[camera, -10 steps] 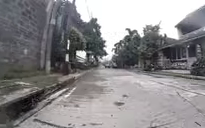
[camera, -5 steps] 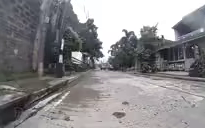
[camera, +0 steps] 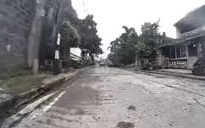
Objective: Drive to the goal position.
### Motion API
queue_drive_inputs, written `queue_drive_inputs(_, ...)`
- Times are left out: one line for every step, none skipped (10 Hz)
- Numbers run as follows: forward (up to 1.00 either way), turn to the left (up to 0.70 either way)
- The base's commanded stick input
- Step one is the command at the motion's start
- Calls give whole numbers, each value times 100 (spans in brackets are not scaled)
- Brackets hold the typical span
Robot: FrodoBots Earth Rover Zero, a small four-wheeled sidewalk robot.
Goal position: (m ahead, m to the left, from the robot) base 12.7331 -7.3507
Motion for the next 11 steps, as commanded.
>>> queue_drive_inputs(70, 0)
queue_drive_inputs(70, 0)
queue_drive_inputs(70, 0)
queue_drive_inputs(70, 0)
queue_drive_inputs(70, 0)
queue_drive_inputs(70, 0)
queue_drive_inputs(70, 0)
queue_drive_inputs(70, 0)
queue_drive_inputs(70, 0)
queue_drive_inputs(70, 0)
queue_drive_inputs(70, 0)
